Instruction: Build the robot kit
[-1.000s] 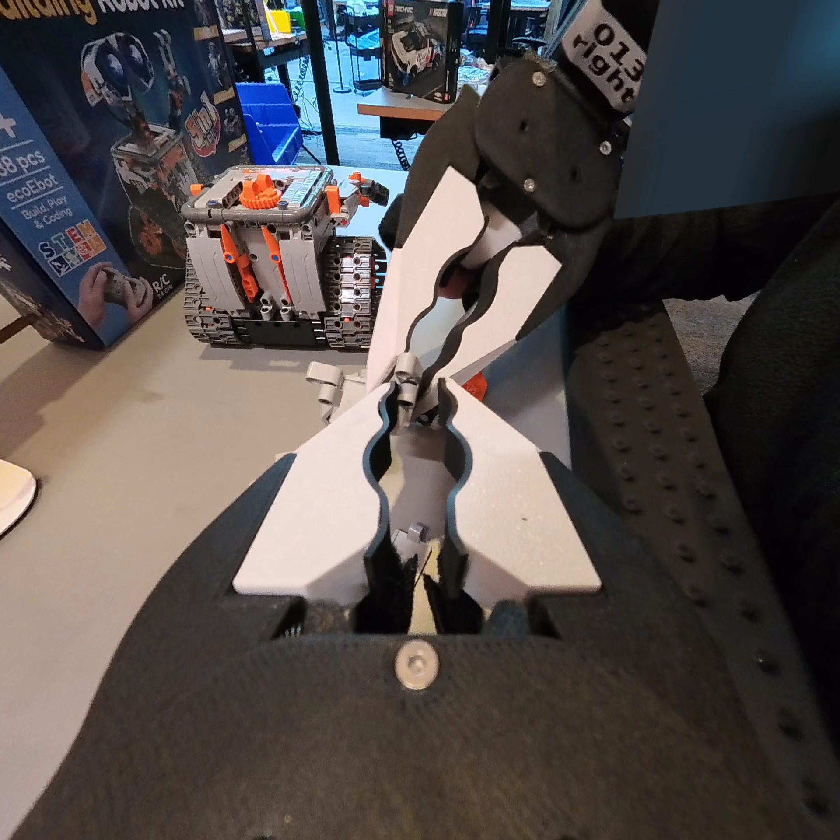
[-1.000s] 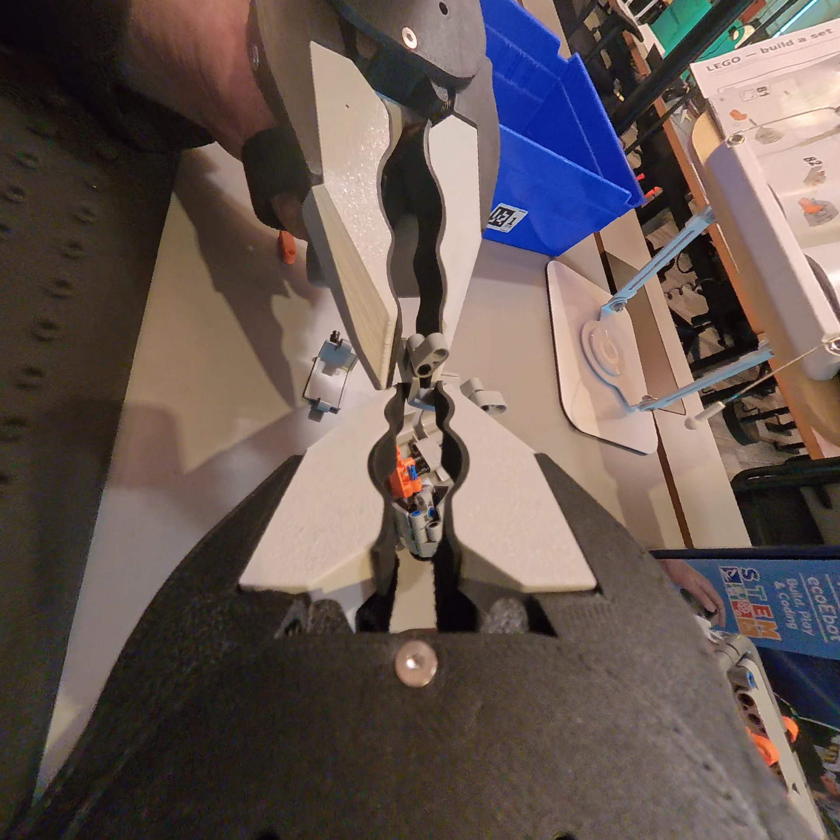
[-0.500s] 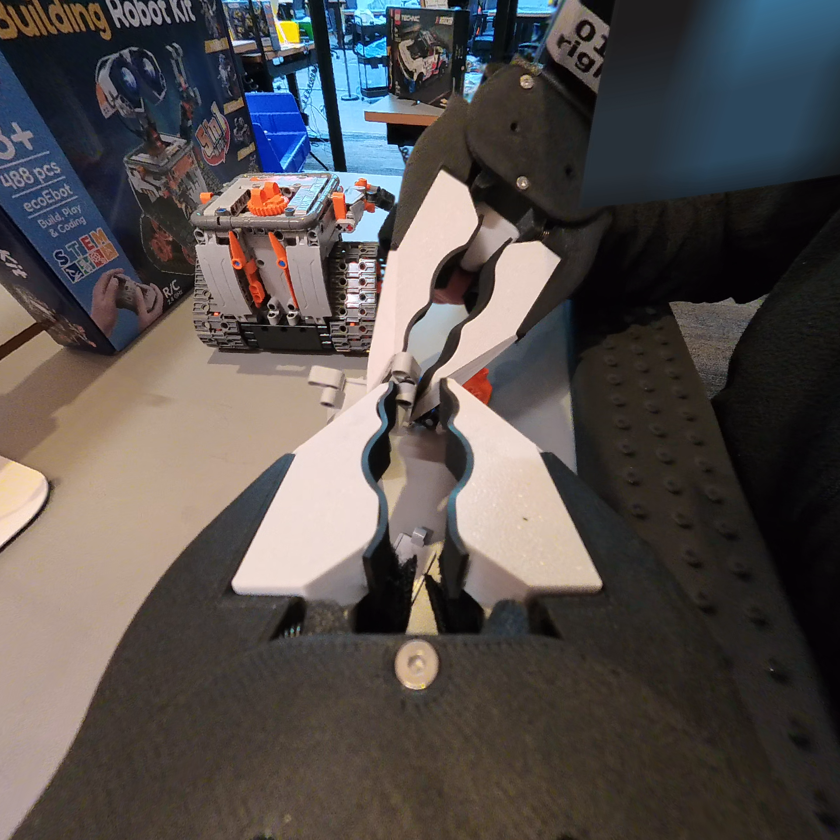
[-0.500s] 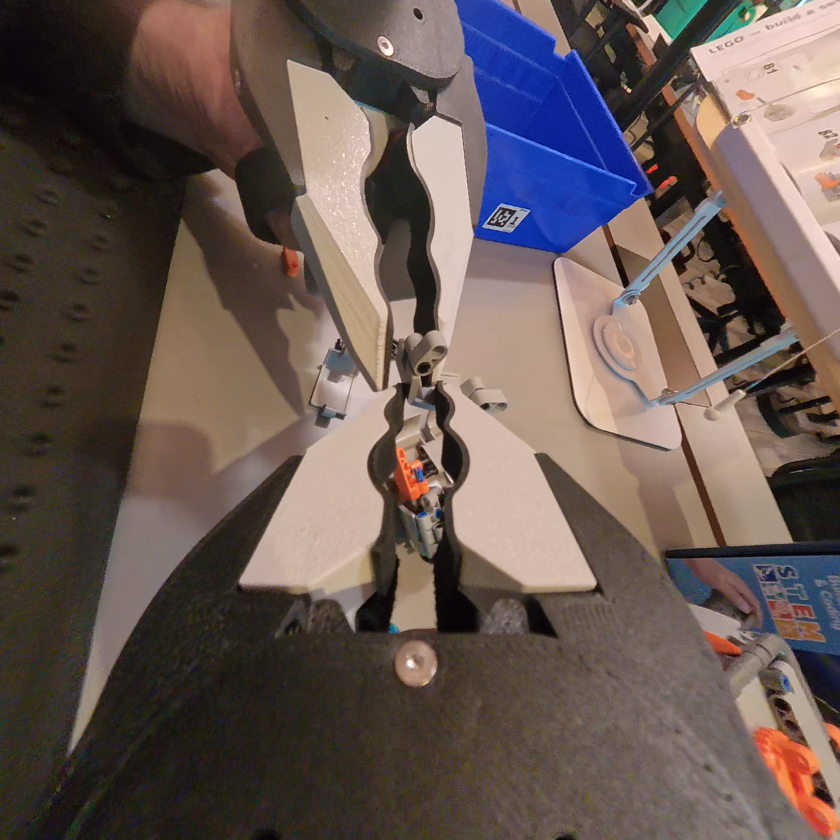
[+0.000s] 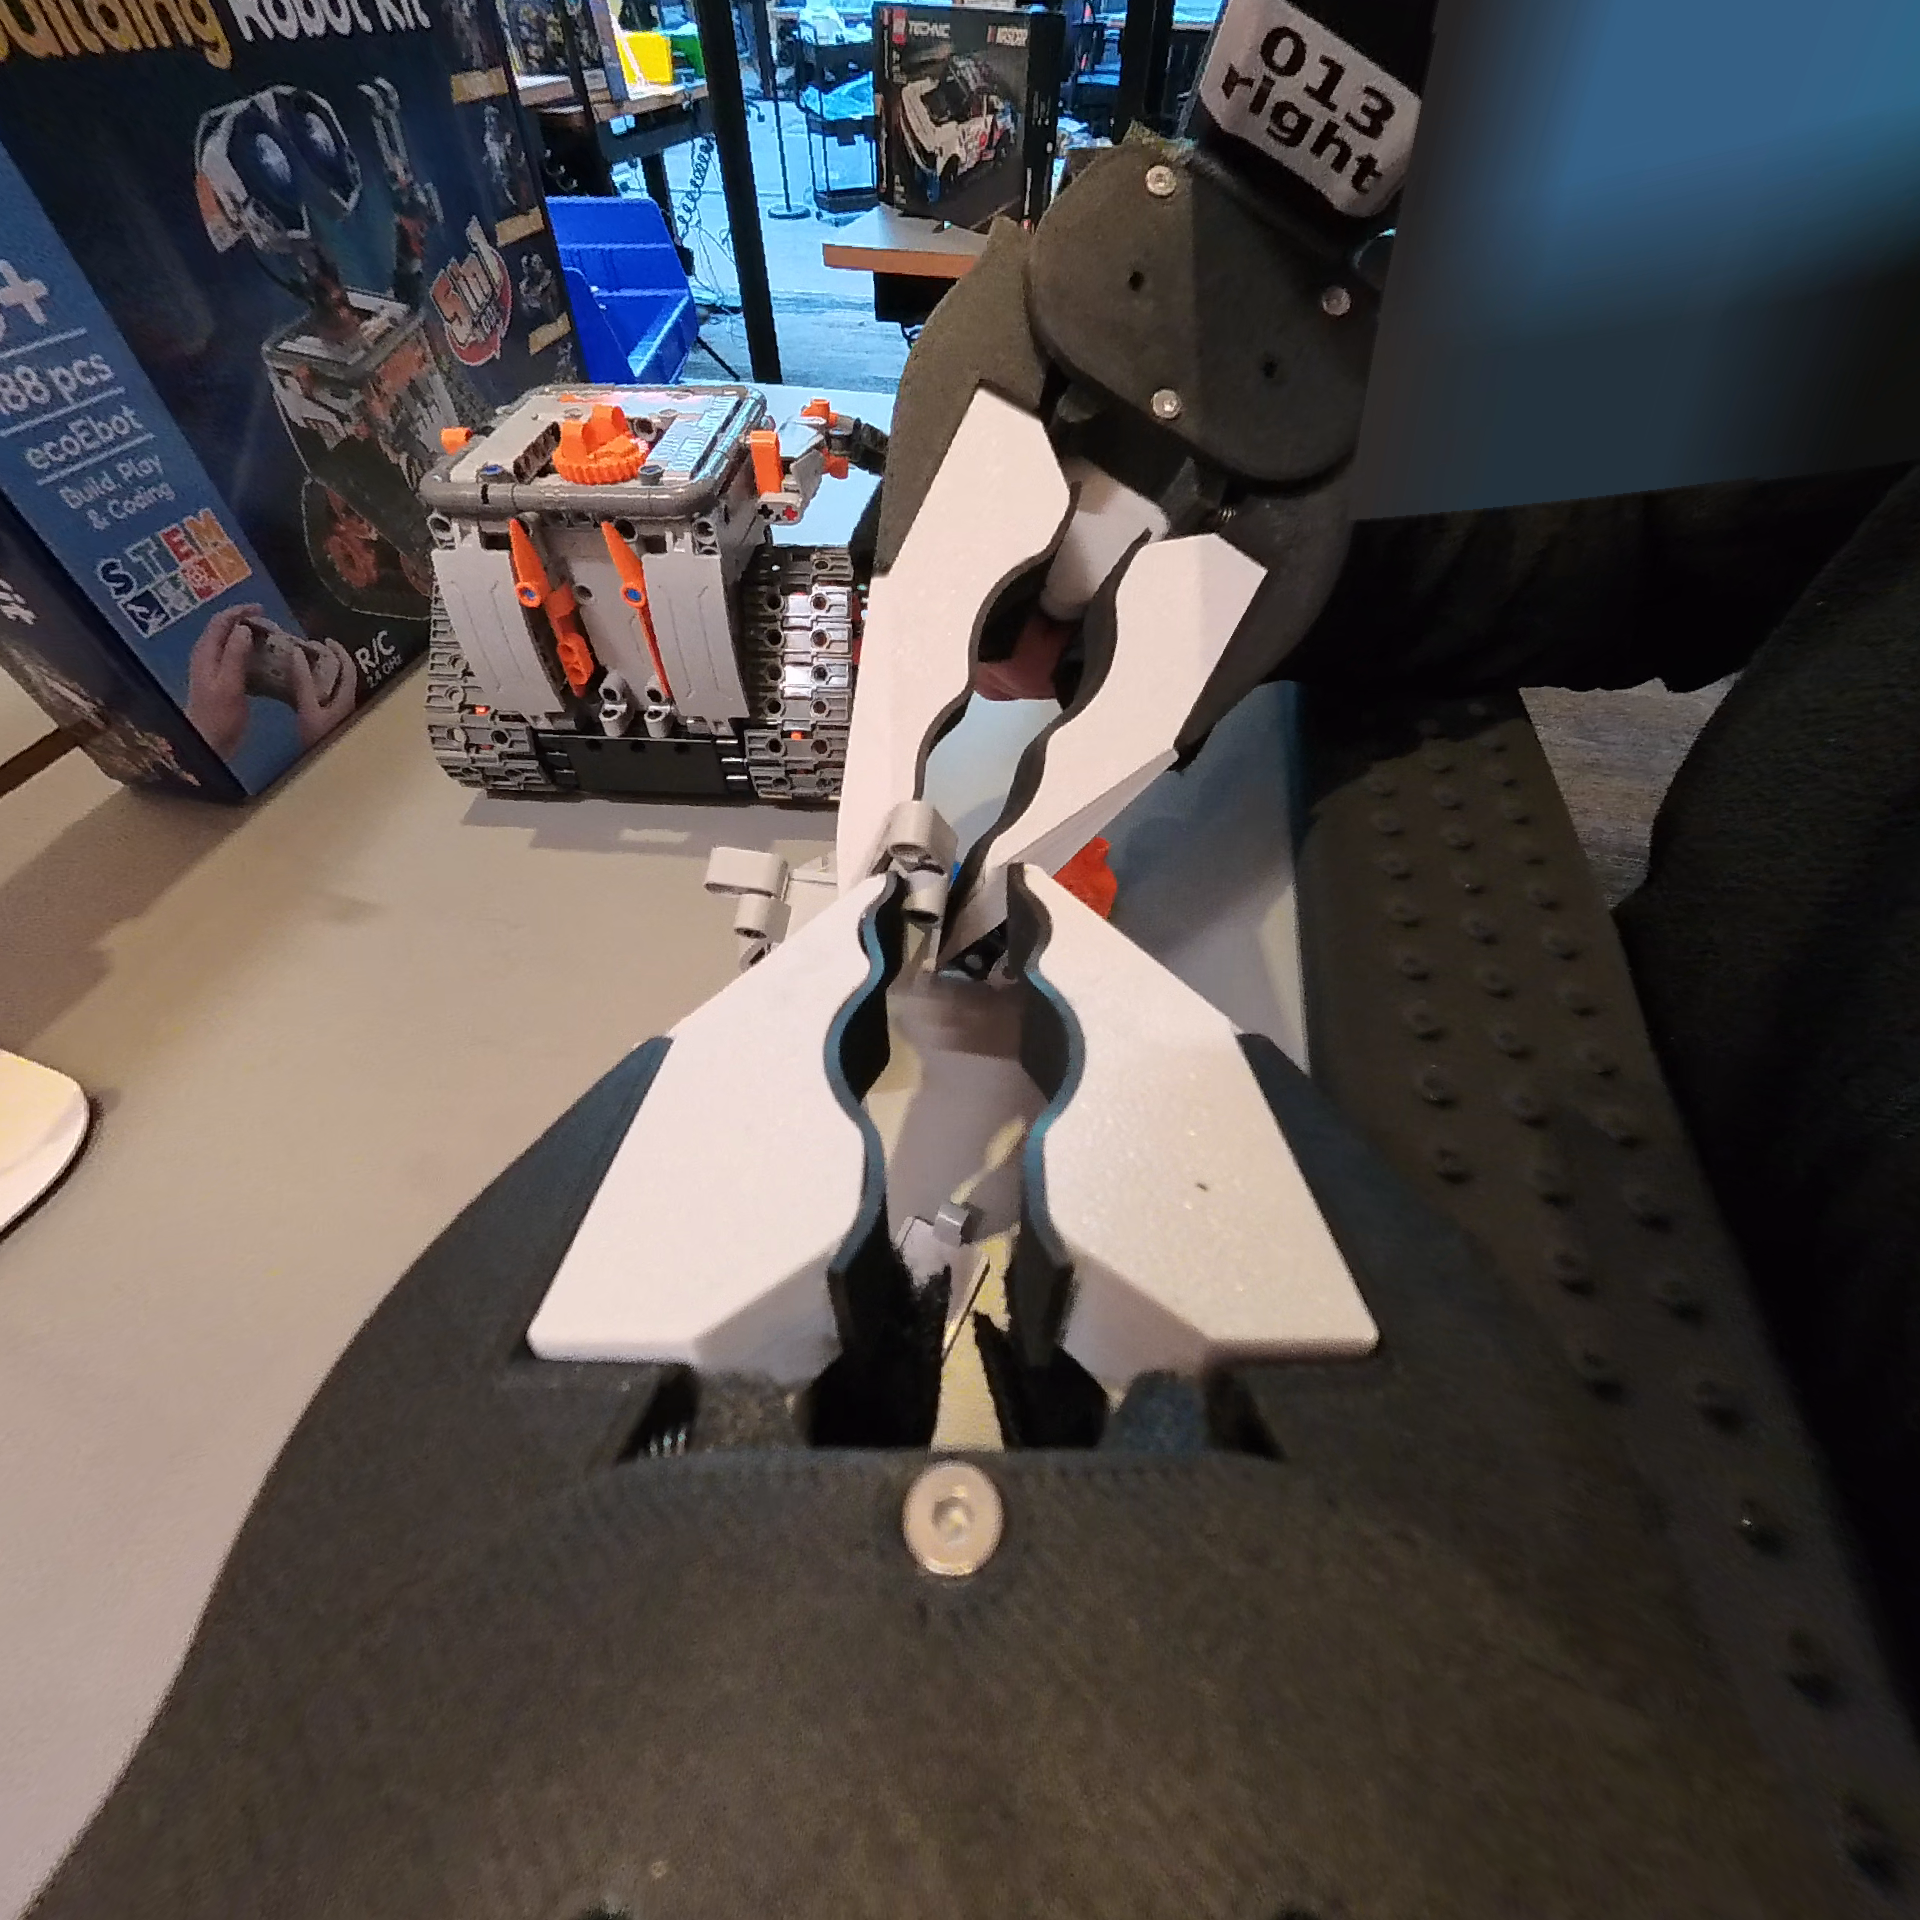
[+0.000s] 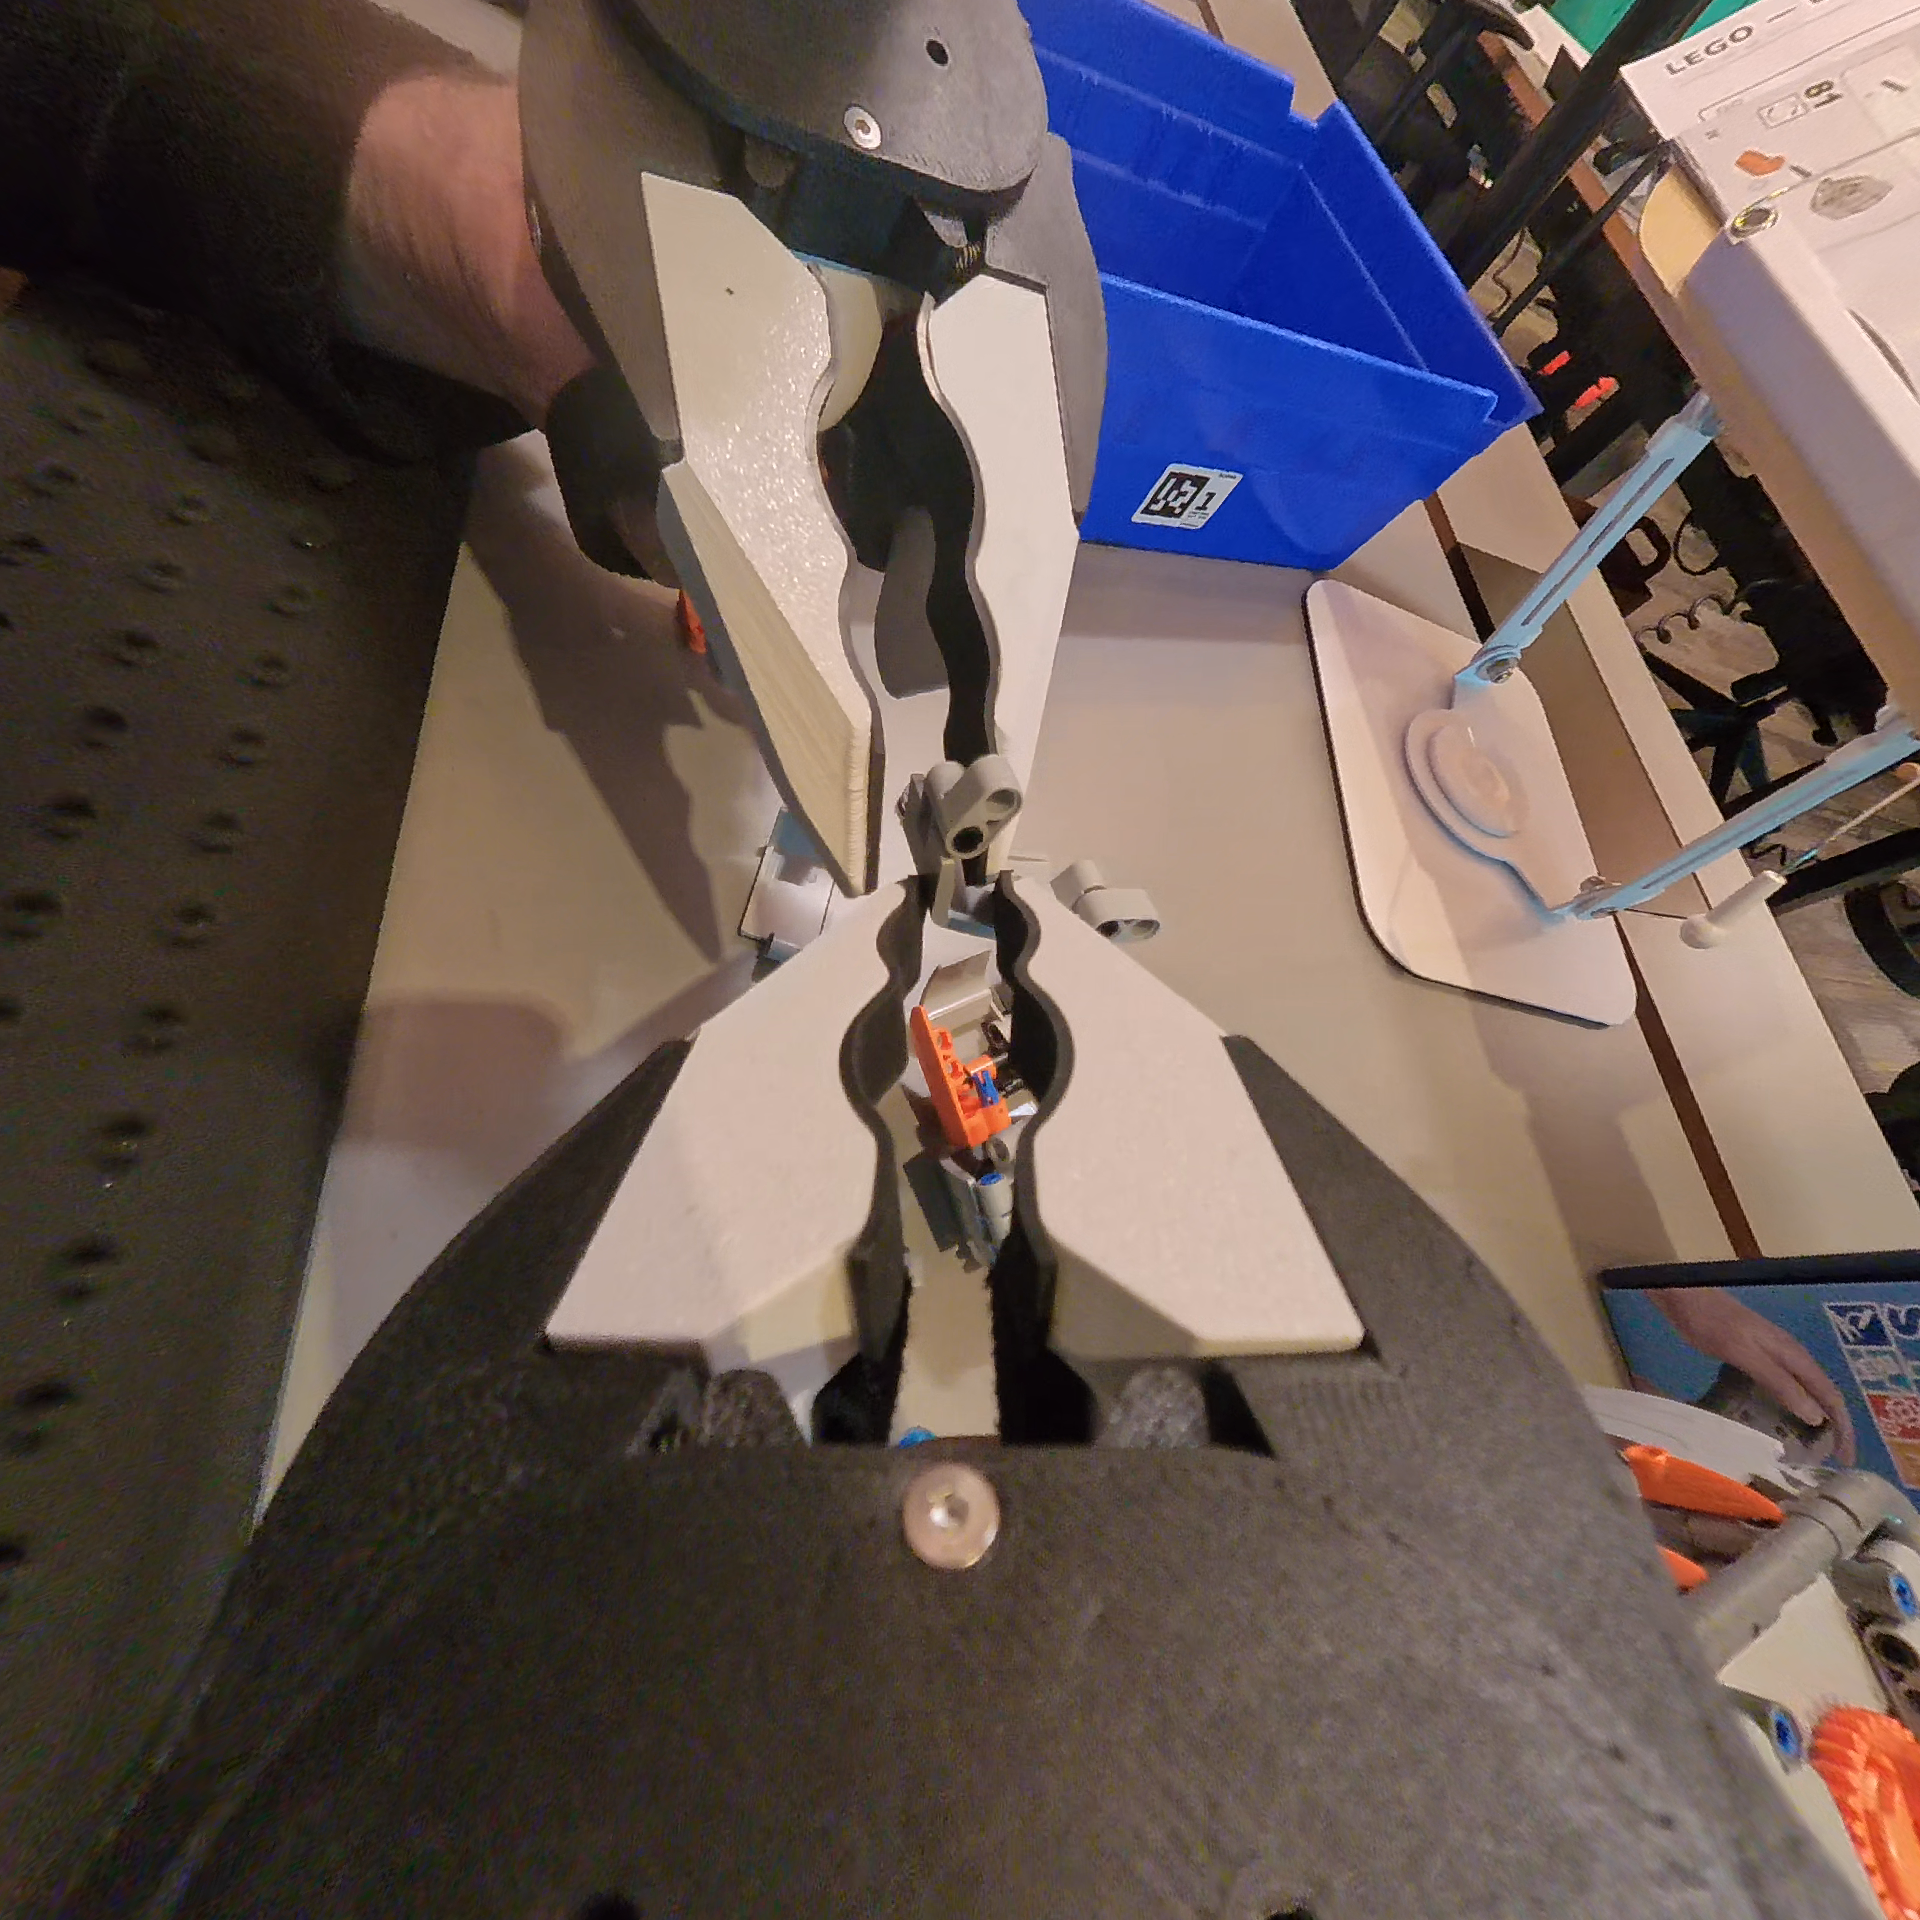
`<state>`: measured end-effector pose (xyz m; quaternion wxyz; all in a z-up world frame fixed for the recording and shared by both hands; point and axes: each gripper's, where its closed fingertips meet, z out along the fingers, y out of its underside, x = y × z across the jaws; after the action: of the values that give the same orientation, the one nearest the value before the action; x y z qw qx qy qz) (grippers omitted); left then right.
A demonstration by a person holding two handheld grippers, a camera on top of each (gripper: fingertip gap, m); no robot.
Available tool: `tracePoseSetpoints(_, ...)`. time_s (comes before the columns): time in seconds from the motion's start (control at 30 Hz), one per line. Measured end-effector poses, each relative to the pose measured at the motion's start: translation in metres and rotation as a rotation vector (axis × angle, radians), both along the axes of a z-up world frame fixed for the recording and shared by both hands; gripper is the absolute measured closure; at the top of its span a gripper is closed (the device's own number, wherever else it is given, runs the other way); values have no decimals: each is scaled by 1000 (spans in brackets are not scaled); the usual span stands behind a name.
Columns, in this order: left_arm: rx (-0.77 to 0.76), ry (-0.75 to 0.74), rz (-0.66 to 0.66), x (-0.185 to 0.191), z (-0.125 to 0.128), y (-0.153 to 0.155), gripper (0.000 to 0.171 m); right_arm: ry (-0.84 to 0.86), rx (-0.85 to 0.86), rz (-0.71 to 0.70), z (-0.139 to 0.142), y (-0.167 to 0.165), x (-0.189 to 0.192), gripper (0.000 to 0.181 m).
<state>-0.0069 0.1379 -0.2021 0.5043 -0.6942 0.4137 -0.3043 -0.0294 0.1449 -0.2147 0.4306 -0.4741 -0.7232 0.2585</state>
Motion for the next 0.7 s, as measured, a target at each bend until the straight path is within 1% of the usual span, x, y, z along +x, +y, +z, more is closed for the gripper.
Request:
tracePoseSetpoints(0.47, -1, -28, 26, -2, 4, 4, 155, 20, 130, -39, 3, 6, -2, 171)
tracePoseSetpoints(0.53, 3, -27, 29, -2, 4, 4, 155, 21, 111, -39, 3, 6, -2, 171)
tracePoseSetpoints(0.63, 14, -33, 37, -3, 6, 5, 156, 37, 27, -29, 5, 4, -2, 171)
tracePoseSetpoints(0.7, 29, -39, 68, -7, 9, 9, 156, 47, -19, -18, 6, 3, -1, 176)
